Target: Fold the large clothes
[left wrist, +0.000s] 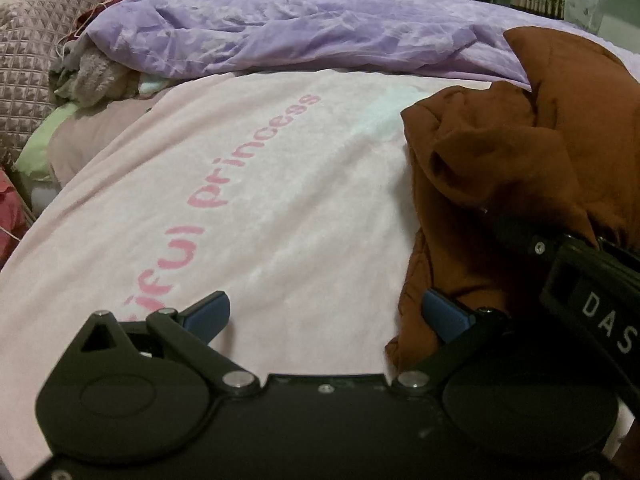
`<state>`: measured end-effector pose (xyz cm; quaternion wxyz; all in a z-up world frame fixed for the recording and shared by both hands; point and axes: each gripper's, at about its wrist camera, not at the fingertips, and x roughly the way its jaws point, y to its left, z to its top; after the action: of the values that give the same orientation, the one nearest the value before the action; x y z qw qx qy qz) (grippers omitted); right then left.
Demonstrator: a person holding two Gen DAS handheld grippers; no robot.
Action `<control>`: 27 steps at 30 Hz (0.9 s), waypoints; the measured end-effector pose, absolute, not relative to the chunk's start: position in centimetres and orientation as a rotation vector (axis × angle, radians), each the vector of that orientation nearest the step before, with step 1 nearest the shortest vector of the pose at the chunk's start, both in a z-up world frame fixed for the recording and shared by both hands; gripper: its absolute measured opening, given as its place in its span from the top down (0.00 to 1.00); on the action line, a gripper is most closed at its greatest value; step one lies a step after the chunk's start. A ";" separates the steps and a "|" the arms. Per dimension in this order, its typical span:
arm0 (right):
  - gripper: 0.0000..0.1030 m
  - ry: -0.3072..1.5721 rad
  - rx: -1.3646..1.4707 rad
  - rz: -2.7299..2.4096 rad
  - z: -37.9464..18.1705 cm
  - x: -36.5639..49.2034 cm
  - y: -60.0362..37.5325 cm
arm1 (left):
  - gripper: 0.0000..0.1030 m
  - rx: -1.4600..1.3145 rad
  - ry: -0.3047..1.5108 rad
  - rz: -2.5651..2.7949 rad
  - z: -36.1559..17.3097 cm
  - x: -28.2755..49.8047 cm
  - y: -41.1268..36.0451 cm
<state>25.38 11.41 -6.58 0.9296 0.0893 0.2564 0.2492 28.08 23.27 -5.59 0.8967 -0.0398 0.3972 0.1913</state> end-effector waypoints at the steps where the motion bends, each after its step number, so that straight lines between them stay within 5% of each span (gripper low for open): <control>1: 0.93 0.527 0.182 0.513 -6.6 25.4 11.4 | 0.00 -0.084 0.822 0.401 -5.5 27.9 23.3; 6: 0.89 0.518 0.141 0.552 -6.0 25.1 11.6 | 0.00 -0.105 0.813 0.431 -4.7 26.4 23.0; 11: 0.59 0.479 0.021 0.643 -1.7 22.9 10.3 | 0.00 -0.188 0.758 0.448 -1.6 23.9 22.5; 13: 0.40 0.422 0.029 0.656 0.1 21.7 8.2 | 0.00 -0.191 0.722 0.420 0.0 23.2 21.8; 15: 0.33 0.380 0.087 0.620 1.8 20.8 5.5 | 0.00 -0.175 0.694 0.400 1.4 22.9 20.6; 21: 0.36 0.305 0.169 0.460 4.3 20.1 -1.2 | 0.00 -0.164 0.613 0.275 4.2 22.8 16.7; 27: 0.56 0.438 0.226 0.260 1.6 23.6 -4.7 | 0.00 -0.197 0.591 0.126 5.1 26.0 14.0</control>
<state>23.60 -4.66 1.56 0.9614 0.1116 0.2161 0.1285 26.03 13.97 5.13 0.9499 -0.0968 0.2907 0.0618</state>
